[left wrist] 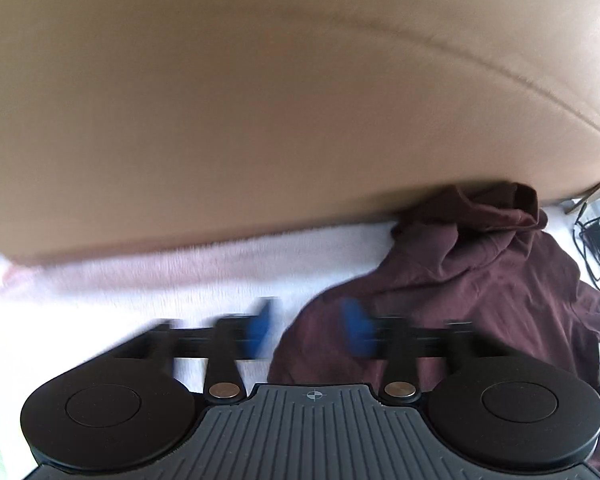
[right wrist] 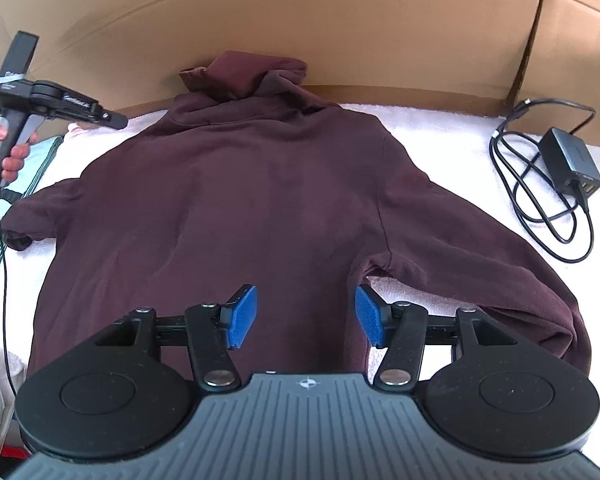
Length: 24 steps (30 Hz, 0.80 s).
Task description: Fold clothes
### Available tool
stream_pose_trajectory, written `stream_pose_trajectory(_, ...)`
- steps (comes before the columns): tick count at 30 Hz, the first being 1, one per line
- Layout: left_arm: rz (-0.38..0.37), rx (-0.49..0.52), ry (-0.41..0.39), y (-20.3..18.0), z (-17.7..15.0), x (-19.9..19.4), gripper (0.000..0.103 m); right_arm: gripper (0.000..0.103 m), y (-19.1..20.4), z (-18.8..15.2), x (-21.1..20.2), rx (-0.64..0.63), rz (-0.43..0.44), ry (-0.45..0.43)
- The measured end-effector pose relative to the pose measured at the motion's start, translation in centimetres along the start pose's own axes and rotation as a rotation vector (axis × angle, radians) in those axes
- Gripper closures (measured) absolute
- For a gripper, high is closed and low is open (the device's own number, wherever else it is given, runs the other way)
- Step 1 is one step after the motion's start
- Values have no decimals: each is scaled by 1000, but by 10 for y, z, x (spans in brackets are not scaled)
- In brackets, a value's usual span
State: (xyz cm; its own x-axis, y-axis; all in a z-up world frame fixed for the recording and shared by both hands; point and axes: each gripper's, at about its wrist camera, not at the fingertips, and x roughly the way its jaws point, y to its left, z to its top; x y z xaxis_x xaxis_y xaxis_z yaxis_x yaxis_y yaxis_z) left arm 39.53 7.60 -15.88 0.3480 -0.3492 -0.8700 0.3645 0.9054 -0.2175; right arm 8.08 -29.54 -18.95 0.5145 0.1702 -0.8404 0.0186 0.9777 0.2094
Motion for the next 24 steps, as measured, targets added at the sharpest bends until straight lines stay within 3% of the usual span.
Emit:
stream_pose_trajectory(4, -2, -74, -5, 12, -2, 10, 22, 42, 2, -2, 4, 3, -3, 16)
stream_pose_trajectory(11, -85, -175, 37, 26, -9, 18, 24, 41, 5, -5, 6, -11, -7, 39)
stream_pose_trajectory(12, -102, -186, 47, 27, -10, 18, 37, 40, 5, -5, 6, -9, -8, 40)
stream_pose_trajectory(13, -119, -197, 57, 27, -10, 19, 69, 40, 5, -5, 7, -9, -9, 42)
stream_pose_trajectory(14, -133, -206, 67, 27, -11, 19, 80, 40, 6, -5, 8, -11, -11, 44)
stream_pose_trajectory(18, -86, -149, 59, 13, -14, 17, 99, 37, 7, -5, 10, -11, -16, 45)
stream_pose_trajectory(24, -5, -140, -34, 13, 0, 3, 102, 36, 8, -7, 13, -17, -20, 58)
